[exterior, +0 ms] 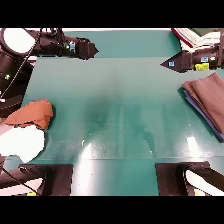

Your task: Fold the shirts.

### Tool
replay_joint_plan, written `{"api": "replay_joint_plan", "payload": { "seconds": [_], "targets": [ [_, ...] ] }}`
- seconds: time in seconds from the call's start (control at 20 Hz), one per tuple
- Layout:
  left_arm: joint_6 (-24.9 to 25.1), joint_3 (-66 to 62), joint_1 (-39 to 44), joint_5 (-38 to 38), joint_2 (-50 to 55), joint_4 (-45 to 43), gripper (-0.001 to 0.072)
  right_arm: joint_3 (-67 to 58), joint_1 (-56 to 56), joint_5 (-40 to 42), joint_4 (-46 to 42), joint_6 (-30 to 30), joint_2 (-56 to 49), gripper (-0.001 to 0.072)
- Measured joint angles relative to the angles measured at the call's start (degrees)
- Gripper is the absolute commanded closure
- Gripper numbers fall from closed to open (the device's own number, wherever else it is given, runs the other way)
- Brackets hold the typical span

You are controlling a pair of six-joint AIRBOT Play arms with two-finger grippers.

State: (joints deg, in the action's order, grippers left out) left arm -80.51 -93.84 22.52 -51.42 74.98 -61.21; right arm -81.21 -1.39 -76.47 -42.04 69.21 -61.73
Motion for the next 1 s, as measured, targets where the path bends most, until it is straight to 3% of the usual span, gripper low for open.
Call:
{"api": "replay_joint_plan", "payload": {
  "seconds": [0.75, 1.0],
  "targets": [
    [-0.02, -0.22, -1.16, 1.66, -0.72, -0.74, 0.0686, 0.00, 0.11, -0.02, 0.02, 0.00, 0.00, 0.0694],
    [-0.04, 1.29, -11.45, -8.24, -8.63, -10.19, 0.0686, 0.00, 0.11, -0.90, 0.02, 0.00, 0.02, 0.0694]
  ]
}}
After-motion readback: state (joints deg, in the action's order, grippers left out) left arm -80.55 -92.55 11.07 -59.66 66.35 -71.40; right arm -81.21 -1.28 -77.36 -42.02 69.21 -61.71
